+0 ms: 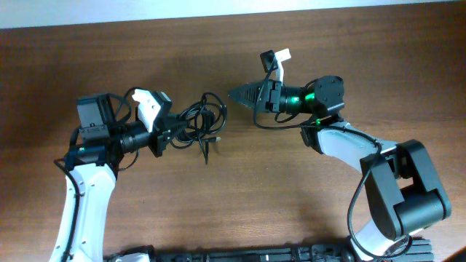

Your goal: Untangle cables

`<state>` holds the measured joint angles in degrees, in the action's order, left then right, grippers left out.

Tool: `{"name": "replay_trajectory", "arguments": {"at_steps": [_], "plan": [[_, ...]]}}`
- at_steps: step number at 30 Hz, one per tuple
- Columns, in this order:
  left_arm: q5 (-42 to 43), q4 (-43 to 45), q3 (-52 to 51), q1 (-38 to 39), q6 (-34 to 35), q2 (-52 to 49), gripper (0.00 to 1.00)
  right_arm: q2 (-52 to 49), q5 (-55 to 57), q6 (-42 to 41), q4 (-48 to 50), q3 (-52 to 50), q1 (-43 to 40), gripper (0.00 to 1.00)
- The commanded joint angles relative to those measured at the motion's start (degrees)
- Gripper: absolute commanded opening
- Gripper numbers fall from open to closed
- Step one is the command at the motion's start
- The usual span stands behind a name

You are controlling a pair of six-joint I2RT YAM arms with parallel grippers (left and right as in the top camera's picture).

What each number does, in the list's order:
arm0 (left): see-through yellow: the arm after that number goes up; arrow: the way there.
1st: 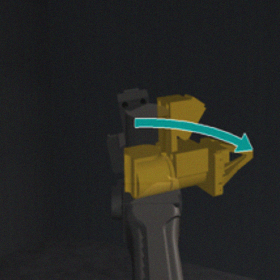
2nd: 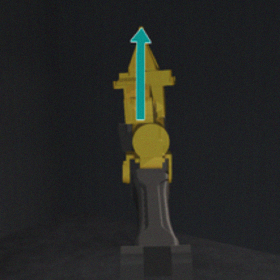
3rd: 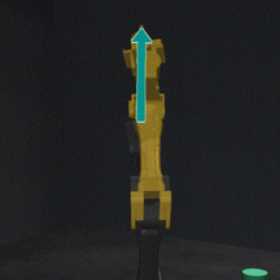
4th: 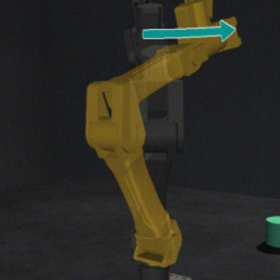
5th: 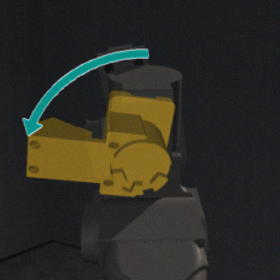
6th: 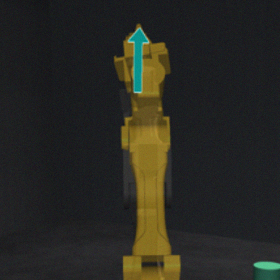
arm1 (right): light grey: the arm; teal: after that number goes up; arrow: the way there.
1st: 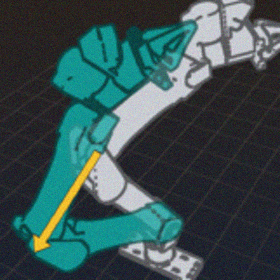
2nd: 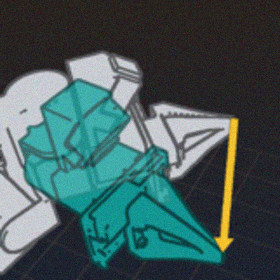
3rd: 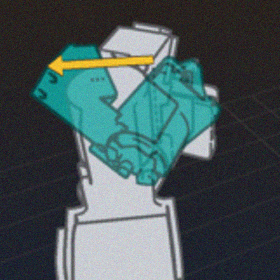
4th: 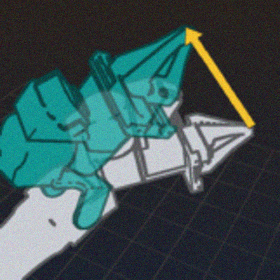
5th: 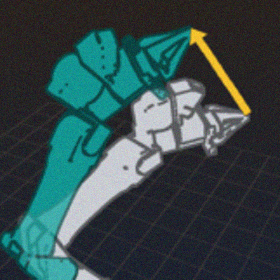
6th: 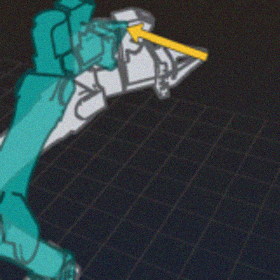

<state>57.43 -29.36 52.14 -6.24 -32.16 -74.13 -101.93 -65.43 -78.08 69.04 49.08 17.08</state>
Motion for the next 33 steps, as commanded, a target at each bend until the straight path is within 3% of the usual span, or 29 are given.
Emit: {"name": "replay_trajectory", "arguments": {"at_steps": [1,10,16,22,25,27,29,33], "plan": [[1.44,0.31,0.50,-0.07,-1.16,0.55,0.00,0.96,-0.48,-0.37,0.15,0.50,2.47,0.64],[2.62,0.33,0.50,8.39,-1.16,0.55,0.00,0.94,1.81,2.75,-1.66,0.50,6.62,0.64],[-1.33,-0.31,0.50,16.04,-1.14,0.55,0.00,0.94,8.76,-0.87,8.94,0.66,4.48,0.64],[-9.53,-0.31,0.50,19.50,-1.11,0.55,0.00,0.94,9.81,0.68,9.22,0.66,2.19,0.64],[-15.30,-0.26,0.52,19.34,-0.83,0.55,0.00,0.94,4.42,11.02,4.61,0.66,-1.75,0.64],[-17.99,-0.24,0.52,19.06,-0.85,0.61,0.00,0.94,2.10,16.00,-5.62,0.66,-4.87,0.64],[-18.10,0.20,0.52,18.93,-0.85,0.66,0.00,0.94,0.17,16.02,-13.77,0.66,-6.51,0.64],[-20.26,2.43,0.52,18.86,-0.85,0.66,0.00,0.94,-7.98,15.91,-15.72,0.66,-5.53,0.63]]}}
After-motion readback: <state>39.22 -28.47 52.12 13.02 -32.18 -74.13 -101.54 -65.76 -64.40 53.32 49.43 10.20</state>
